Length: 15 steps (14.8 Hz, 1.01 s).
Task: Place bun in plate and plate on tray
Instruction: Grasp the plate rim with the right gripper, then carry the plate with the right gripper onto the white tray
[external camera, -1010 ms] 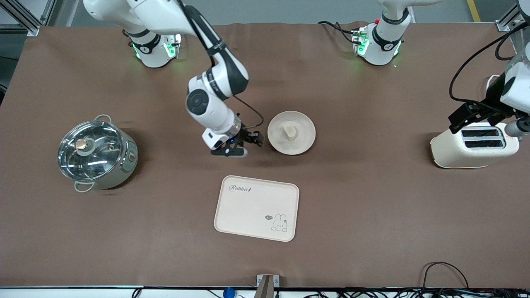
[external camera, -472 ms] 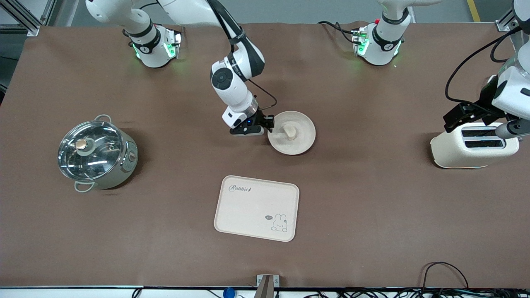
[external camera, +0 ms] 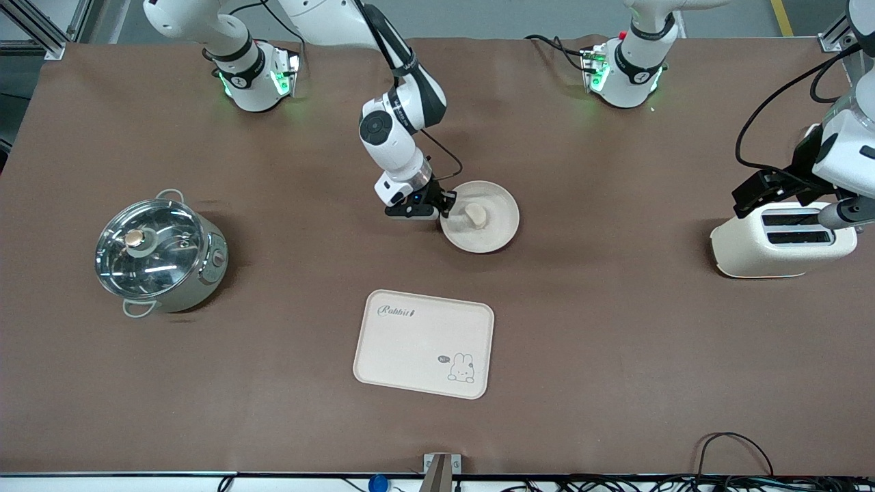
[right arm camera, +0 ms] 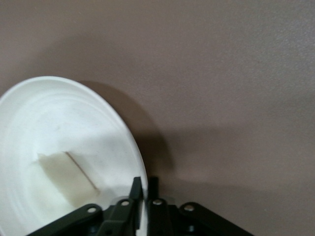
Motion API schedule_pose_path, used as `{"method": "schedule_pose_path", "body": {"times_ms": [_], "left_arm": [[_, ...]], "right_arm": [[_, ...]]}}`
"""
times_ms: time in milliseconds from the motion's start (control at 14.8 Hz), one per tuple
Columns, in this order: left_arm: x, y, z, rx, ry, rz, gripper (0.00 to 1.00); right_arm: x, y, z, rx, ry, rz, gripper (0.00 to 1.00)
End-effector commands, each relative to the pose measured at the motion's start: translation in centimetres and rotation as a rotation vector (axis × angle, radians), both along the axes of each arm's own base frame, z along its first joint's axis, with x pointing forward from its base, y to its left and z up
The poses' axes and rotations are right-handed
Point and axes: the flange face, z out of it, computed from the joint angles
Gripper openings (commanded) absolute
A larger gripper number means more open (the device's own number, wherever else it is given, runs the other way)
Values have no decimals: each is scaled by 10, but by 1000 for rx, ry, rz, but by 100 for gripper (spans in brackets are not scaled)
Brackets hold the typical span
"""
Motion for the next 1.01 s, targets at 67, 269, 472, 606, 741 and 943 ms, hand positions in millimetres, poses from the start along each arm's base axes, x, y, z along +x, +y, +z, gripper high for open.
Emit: {"method": "schedule_pose_path", "body": {"times_ms": [67,269,472,606,741,943], "left_arm": [[1,3,5,4,6,-2,100],[1,1,5,4,6,-6,100],[-1,6,3,7,30,-8,100],[-1,7,3,6,29,-8,100],[-1,5,3,7,28,-12,100],[-1,6,3,15,30,-42,100]], "right_arm": [[5,-5,2,12,10,-27,0],[62,-20,32,60,-3,-49,0],[148,-65,56,91,-99,-75,0],[204,-85,62,103,-100,-81,0],[243,-100,36,99,-113,-115,0],[281,-118,4,101,-108,-149,0]]}}
